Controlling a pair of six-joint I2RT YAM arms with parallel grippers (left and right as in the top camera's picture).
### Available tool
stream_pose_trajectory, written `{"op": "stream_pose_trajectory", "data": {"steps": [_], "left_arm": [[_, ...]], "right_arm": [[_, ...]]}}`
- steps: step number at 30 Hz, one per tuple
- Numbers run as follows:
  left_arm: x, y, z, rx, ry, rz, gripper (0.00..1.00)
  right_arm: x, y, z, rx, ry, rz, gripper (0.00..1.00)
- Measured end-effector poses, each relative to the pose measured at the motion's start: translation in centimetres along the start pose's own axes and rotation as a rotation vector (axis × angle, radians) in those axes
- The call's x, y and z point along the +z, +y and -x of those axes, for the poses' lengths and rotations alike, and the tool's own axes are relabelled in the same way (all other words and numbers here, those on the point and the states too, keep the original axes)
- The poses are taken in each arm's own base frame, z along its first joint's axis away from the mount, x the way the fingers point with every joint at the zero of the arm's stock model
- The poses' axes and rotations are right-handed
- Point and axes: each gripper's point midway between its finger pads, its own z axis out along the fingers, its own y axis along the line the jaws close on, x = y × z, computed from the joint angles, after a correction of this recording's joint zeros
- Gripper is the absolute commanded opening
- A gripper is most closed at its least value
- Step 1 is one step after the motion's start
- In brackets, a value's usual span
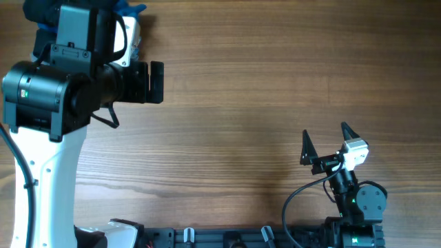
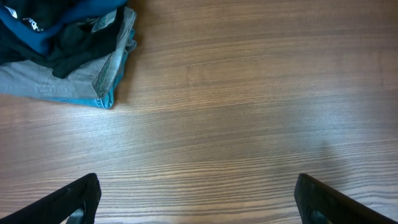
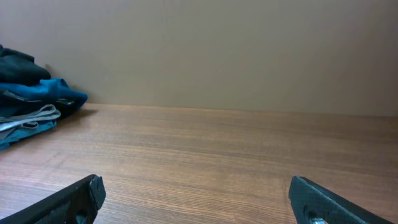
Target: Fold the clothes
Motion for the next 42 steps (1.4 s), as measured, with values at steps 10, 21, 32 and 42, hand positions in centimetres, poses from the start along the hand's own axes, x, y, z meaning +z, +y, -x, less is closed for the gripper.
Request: {"op": "stream_pose_trajectory", "data": {"steps": [10,21,32,42], "left_arm": [[0.0,0.1,-0.5,0.001,0.022,0.003,1.0],[-7.3,0.6,6.9,-0.049,-0.559,-0.049,1.0],[-4.7,4.4,-2.8,-0.115,-0.805,-0.031,1.0],[-1.5,4.3,-8.6,-0.153,-1.15,-0.112,1.0]], "right_arm": [[0.0,0.0,0.0,0.0,0.0,0.0,1.0],[0.0,0.0,0.0,0.0,-0.001,0.0,1.0],[0.0,0.0,-0.1,0.001,0.003,0.0,1.0],[0.0,0.0,-0.1,0.001,0.004,0.0,1.0]]}}
